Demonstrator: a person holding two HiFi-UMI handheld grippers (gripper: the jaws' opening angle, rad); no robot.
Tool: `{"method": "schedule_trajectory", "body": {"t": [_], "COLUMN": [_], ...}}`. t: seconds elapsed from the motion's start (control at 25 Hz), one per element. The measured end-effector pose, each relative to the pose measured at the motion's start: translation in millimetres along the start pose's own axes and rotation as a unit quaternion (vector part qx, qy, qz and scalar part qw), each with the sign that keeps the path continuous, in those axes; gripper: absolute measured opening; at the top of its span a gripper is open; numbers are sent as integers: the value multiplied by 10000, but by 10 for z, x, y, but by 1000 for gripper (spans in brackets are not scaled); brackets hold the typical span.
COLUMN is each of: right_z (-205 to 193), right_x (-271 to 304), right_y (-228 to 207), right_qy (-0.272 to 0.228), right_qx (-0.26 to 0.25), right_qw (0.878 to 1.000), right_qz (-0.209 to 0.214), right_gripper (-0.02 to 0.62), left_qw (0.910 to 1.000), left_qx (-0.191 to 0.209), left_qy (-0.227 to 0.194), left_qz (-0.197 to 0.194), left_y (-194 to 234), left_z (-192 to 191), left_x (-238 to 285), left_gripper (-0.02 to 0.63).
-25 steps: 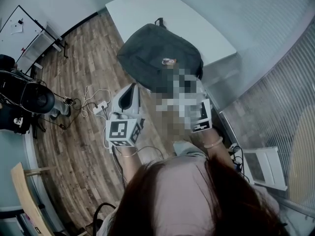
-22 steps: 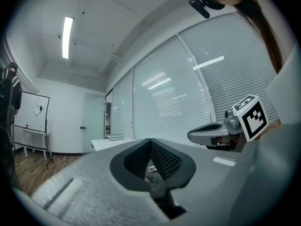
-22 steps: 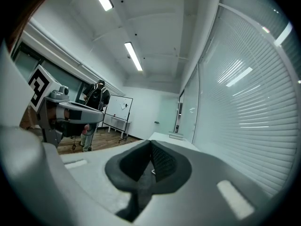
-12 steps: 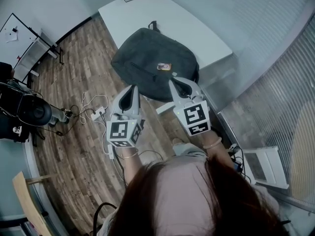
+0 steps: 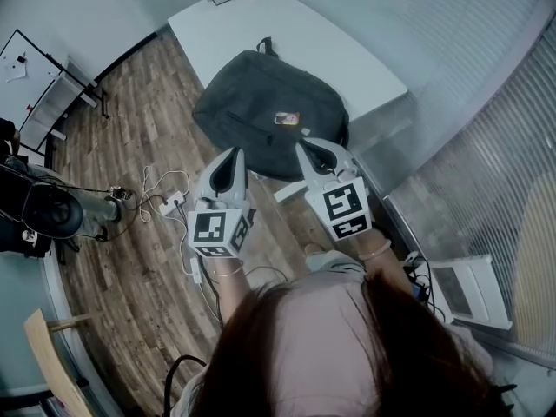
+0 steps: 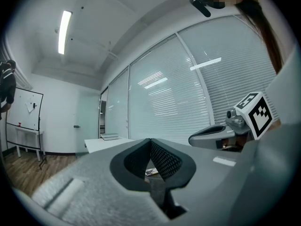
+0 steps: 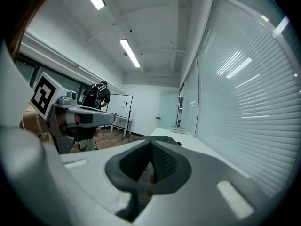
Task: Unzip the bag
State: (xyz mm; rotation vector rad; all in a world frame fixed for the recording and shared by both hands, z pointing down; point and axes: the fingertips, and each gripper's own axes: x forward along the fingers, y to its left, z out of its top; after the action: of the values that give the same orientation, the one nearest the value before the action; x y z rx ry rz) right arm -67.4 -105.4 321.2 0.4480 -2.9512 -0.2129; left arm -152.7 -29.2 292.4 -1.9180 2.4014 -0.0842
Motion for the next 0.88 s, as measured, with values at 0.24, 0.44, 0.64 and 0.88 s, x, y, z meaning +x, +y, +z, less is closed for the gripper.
{"method": "schedule_trajectory", "body": {"t": [0.24, 0.44, 0.64, 0.88], "right_z": [48, 60, 73, 57], "right_x": [-18, -51, -71, -143], "right_y": [29, 78, 118, 143], "right_qy": [-100, -69, -47, 1], "right_qx": [216, 272, 350, 331], "right_qw": [9997, 9996, 9992, 9988], "right_qz": [55, -55, -200, -349], "right_gripper": [3, 3, 3, 3], "left_qw": [10000, 9999, 9997, 9992], "left_qx": [-55, -96, -200, -360], "left_qy": [19, 54, 34, 20], "left_qz": [-25, -64, -136, -196], "left_y": [22, 52, 100, 100], "left_z": [-39, -73, -113, -201], "left_x": [-62, -148, -214, -259], "left_gripper": [9, 10, 9, 10]}}
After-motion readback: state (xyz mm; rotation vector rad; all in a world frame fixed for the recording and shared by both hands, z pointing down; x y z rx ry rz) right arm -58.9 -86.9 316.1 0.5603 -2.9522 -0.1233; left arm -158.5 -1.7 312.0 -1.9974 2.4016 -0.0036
